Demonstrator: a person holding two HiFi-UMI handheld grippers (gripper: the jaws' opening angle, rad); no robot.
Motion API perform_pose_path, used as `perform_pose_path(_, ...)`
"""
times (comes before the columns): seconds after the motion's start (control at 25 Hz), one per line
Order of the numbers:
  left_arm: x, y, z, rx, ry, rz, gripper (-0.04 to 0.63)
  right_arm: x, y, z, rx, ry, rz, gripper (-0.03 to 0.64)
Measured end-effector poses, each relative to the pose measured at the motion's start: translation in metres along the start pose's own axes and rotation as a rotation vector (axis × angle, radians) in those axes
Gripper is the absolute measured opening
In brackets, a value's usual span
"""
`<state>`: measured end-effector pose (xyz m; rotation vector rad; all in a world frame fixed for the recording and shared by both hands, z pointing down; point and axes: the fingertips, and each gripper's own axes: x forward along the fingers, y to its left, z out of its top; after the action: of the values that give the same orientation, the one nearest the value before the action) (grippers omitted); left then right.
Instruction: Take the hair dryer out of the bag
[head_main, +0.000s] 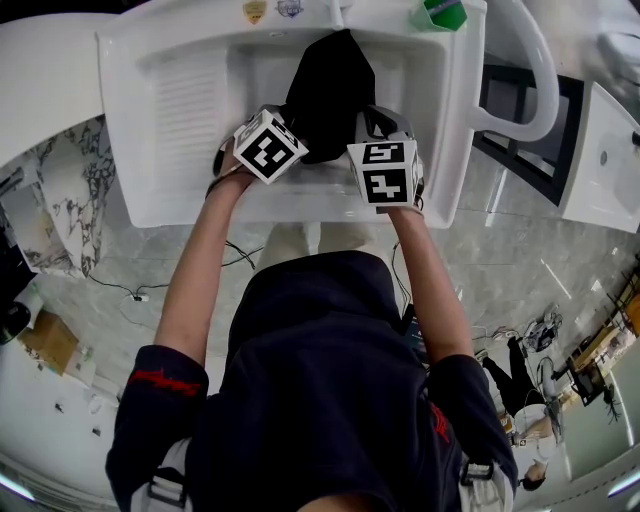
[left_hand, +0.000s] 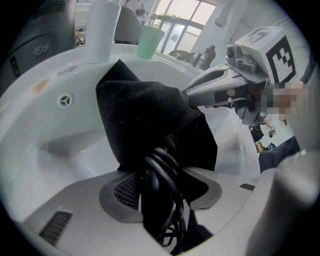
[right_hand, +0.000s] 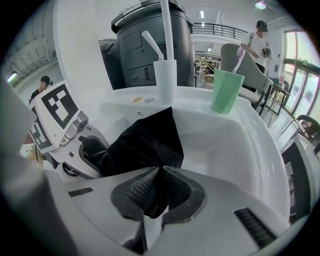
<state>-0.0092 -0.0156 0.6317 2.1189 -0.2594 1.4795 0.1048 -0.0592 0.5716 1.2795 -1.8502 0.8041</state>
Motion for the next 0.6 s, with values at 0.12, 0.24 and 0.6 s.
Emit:
perform_pose_path(0.12,-0.003,-0.002,-0.001,0.008,0.002,-0.008,0.221,-0.001,-0.003,0.002,0.005,-0.004,-0.010,0.043)
perform_pose_path(0.24,-0.006,-0.004,-0.001,0.025,0.010,-0.015,0.221,-0.002,-0.005,0.003,0.011,-0.007,-0.023,0.043)
perform_pose_path(0.6,-0.014,-0.010,-0.009,0.062,0.037,-0.050,0.221,-0.002,-0.007,0.002,-0.004,0.003,-0.040,0.043)
